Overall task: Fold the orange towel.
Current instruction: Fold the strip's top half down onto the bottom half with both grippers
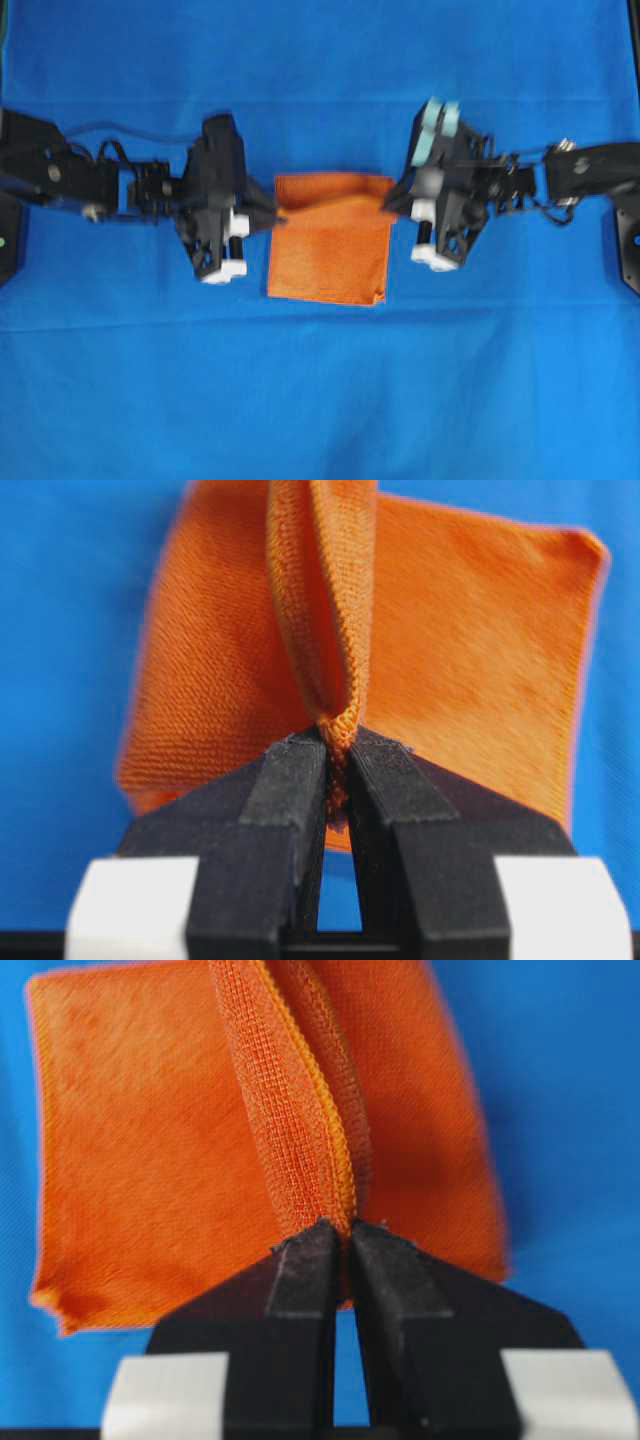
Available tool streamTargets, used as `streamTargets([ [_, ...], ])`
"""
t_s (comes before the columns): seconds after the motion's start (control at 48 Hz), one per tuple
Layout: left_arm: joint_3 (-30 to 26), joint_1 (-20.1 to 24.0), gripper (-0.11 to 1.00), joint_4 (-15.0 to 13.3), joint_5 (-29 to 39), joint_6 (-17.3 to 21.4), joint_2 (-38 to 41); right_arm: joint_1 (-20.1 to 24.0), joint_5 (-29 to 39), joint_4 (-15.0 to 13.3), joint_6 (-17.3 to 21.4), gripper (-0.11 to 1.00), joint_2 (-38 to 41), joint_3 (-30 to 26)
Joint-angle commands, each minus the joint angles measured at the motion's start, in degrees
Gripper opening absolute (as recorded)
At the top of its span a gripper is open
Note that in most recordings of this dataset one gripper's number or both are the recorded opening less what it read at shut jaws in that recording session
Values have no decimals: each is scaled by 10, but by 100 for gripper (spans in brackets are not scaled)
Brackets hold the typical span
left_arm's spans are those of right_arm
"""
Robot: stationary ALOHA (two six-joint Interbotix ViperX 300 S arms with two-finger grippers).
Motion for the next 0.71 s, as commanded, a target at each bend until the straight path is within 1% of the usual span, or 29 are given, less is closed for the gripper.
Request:
streamTargets([
  [0.0,-2,-21,3,-1,-27,-3,5,18,-13,19,-2,5,19,-9],
  [0.188,-3,-52,3,-1,-47,-4,46,56,-34,58,-2,5,52,-15],
  [0.271,-4,-55,3,-1,-53,-4,62,65,-37,67,-2,5,58,-17],
  [0.375,-4,-54,5,-1,-60,-4,82,66,-40,73,-2,5,62,-18],
  [0.459,-3,-54,12,-1,-60,-4,84,68,-49,77,-2,5,68,-19],
  [0.688,-4,-54,38,-1,-60,-3,83,73,-61,96,-2,6,83,-27],
])
